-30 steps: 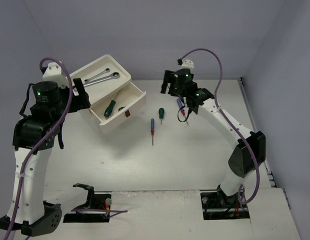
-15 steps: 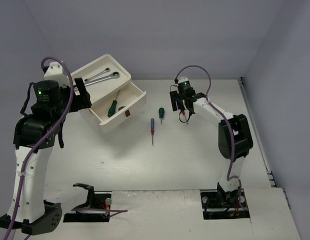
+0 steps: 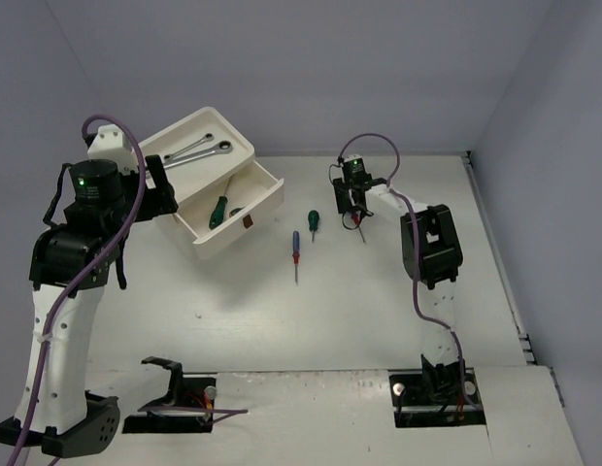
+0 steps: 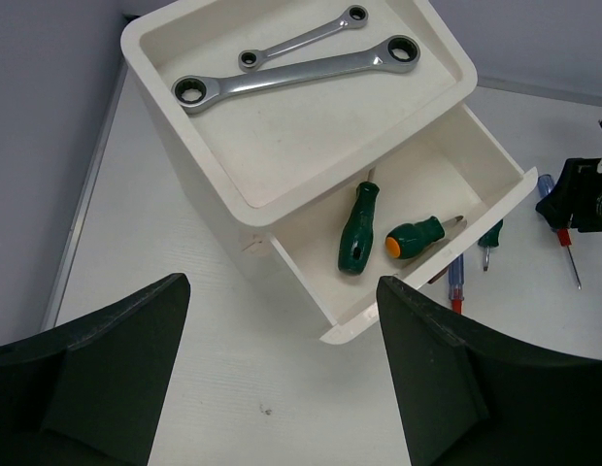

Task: Sort the tools into containers

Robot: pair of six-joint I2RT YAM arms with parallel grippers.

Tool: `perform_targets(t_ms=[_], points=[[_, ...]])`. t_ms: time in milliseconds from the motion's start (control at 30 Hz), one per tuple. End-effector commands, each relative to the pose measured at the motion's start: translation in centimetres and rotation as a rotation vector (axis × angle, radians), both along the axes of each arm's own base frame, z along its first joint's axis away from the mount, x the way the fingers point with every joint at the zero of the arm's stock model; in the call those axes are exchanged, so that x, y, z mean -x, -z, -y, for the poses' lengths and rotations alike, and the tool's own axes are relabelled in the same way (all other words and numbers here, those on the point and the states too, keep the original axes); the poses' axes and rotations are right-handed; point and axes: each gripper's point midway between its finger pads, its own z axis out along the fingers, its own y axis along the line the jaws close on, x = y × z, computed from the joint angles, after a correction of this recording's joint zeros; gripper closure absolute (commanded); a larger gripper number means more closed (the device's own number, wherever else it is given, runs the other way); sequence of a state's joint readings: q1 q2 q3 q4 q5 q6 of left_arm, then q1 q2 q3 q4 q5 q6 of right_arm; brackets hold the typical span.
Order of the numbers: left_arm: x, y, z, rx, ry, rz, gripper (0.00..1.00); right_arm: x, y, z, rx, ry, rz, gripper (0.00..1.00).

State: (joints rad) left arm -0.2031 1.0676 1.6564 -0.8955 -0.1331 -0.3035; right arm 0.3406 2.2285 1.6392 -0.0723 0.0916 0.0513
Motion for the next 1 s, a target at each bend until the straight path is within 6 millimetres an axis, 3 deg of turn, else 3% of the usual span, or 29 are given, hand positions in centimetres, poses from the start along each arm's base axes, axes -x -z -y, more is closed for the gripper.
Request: perform_targets(t_ms=[0,167,300,367,500,567,633,700,800,867,967], points=[[0.0,-1.4,-0.3,0.005,-0.021,0.056,0.25,-1.7,-0.2,0.3,-0.028,0.002,0.021,0.59],[-0.2,-1.4,-0.3,0.003,-0.02,0.054,0.25,-1.7,-0.8,0.1,-0.046,0.007,0.028,0.93],[-0.4,-1.9,-0.2,0.004,-0.016,0.063,0.25,-1.8,-4.6,0.0,-0.09,0.045,0.09,1.0],[-0.6,-2.1,-0.1,0.005,-0.013,0.066,0.25,-1.6,-7.7,-0.2,-0.141,0.075,0.137,1.0],[-0.7,-2.4,0.2,0.017,-0.002,0.071,0.25,-0.3,-16.8,-1.3,-0.329,0.172,0.272,1.0],[-0.8,-2.4,0.3,0.019,-0.001,0.07,0.25,0.7,-20.2,-2.1,-0.435,0.216,0.31,1.0],[-0.9,-2.2,0.3,0.021,-0.001,0.065,0.25,2.4,-24.6,-4.8,-0.56,0.247,0.366,1.0],[-1.0,-2.2,0.4,0.024,0.0,0.063,0.25,4.0,-27.2,-8.0,-0.643,0.241,0.388,1.0],[-1.1,-2.2,0.4,0.028,-0.002,0.064,0.25,6.1,-29.0,-13.6,-0.774,0.229,0.361,1.0],[-1.1,-2.4,0.4,0.033,-0.003,0.07,0.25,7.0,-30.8,-16.8,-0.874,0.255,0.368,1.0],[-0.9,-2.6,0.5,0.033,0.003,0.075,0.25,7.7,-31.9,-20.9,-0.987,0.306,0.371,1.0]])
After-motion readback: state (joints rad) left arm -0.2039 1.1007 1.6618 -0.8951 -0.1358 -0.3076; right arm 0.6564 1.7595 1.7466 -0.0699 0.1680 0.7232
